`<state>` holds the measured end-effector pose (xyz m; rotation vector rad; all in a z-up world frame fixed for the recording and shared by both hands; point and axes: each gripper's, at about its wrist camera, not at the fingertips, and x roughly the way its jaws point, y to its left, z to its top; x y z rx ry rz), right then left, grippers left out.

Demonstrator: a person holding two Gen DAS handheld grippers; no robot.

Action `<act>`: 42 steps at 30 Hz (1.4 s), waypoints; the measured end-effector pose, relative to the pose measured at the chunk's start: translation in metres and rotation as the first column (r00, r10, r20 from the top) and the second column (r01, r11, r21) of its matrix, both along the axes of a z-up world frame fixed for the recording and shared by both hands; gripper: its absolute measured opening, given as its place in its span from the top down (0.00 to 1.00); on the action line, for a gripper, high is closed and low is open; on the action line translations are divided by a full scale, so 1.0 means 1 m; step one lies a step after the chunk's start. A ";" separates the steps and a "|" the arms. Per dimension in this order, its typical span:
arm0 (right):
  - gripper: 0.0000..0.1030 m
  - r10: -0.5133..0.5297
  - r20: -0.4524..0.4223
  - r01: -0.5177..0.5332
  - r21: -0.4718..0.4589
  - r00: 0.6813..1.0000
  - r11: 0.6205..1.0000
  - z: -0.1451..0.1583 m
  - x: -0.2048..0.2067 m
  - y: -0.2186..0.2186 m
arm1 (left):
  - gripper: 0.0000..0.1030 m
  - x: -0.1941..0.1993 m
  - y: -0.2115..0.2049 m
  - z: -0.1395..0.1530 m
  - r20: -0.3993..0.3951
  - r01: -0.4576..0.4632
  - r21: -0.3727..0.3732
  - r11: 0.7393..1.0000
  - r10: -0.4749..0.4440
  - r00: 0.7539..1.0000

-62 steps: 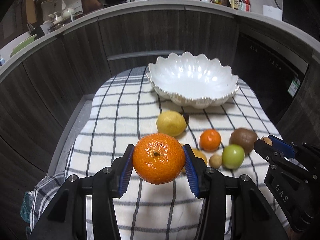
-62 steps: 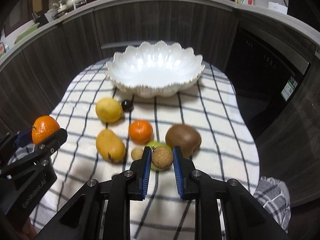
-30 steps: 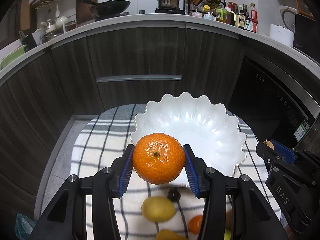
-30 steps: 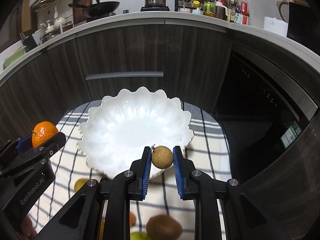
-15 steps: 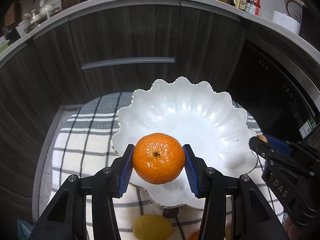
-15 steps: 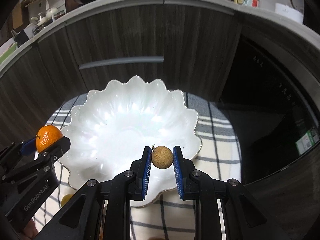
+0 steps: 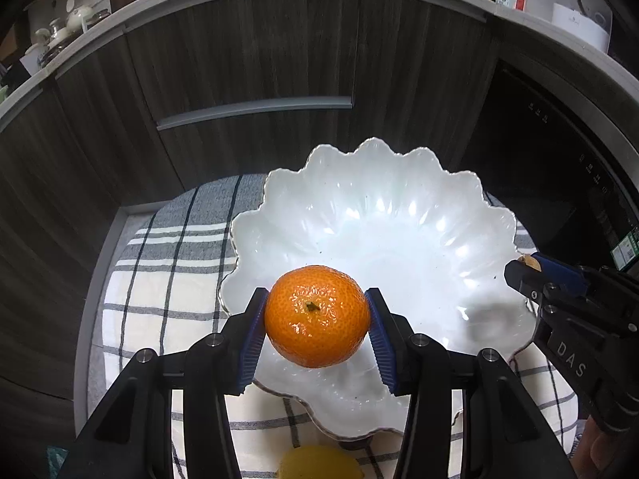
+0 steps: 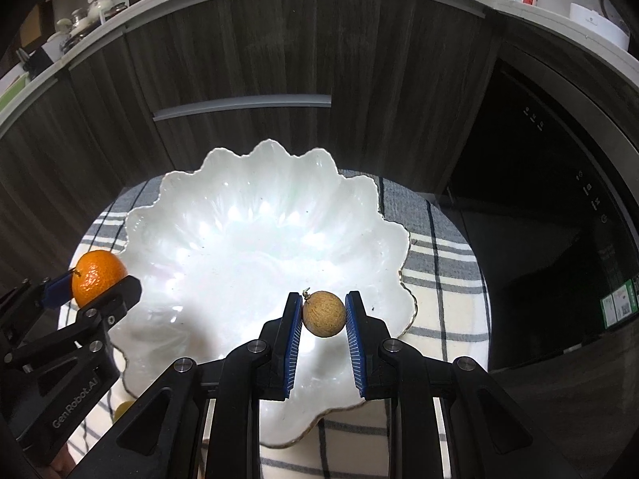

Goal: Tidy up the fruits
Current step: 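Open both tools to drop the mandarin and longan into the bowl, then move both tools back toward the mango and kiwi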

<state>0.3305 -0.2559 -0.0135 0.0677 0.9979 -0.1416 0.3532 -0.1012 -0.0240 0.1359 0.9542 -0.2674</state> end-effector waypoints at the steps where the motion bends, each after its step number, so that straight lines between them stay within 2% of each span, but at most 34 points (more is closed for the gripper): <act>1: 0.77 -0.002 -0.005 0.002 0.003 1.000 1.000 -0.002 0.001 0.000 | 0.54 0.000 0.000 -0.001 -0.003 0.002 0.002 1.000 -0.002 1.000; 4: 0.77 -0.002 -0.011 0.002 0.002 1.000 1.000 -0.007 0.002 -0.001 | 0.52 -0.001 -0.001 -0.003 -0.007 0.000 0.018 1.000 0.000 1.000; 6: 0.75 -0.006 -0.007 0.006 -0.004 1.000 1.000 -0.008 0.001 -0.001 | 0.43 -0.003 -0.001 -0.001 0.017 -0.004 0.034 0.999 0.004 1.000; 8: 0.63 -0.008 0.005 0.008 -0.018 1.000 1.000 -0.006 -0.001 -0.001 | 0.33 -0.005 -0.002 0.002 0.045 -0.018 0.057 0.998 0.015 0.999; 10: 0.42 -0.021 0.026 0.022 -0.037 0.999 0.999 -0.003 -0.003 -0.002 | 0.28 -0.006 -0.001 0.006 0.058 -0.025 0.060 0.998 0.022 0.998; 13: 0.33 -0.048 0.056 0.051 -0.057 0.997 0.997 0.004 -0.007 -0.006 | 0.24 -0.008 0.001 0.011 0.075 -0.032 0.070 0.997 0.026 0.997; 15: 0.32 -0.062 0.062 0.066 -0.067 0.996 0.996 0.007 -0.008 -0.008 | 0.14 -0.011 0.001 0.015 0.095 -0.045 0.081 0.996 0.038 0.995; 17: 0.32 -0.074 0.065 0.079 -0.074 0.995 0.994 0.010 -0.010 -0.009 | 0.13 -0.017 0.004 0.021 0.117 -0.054 0.076 0.996 0.045 0.992; 30: 0.30 -0.081 0.141 0.094 -0.092 0.987 0.991 0.036 -0.055 -0.004 | 0.11 -0.064 0.012 0.041 0.169 -0.039 0.059 0.997 0.029 0.985; 42: 0.30 -0.091 0.177 0.110 -0.100 0.980 0.989 0.045 -0.104 -0.001 | 0.11 -0.116 0.015 0.040 0.183 -0.027 0.052 0.998 0.018 0.983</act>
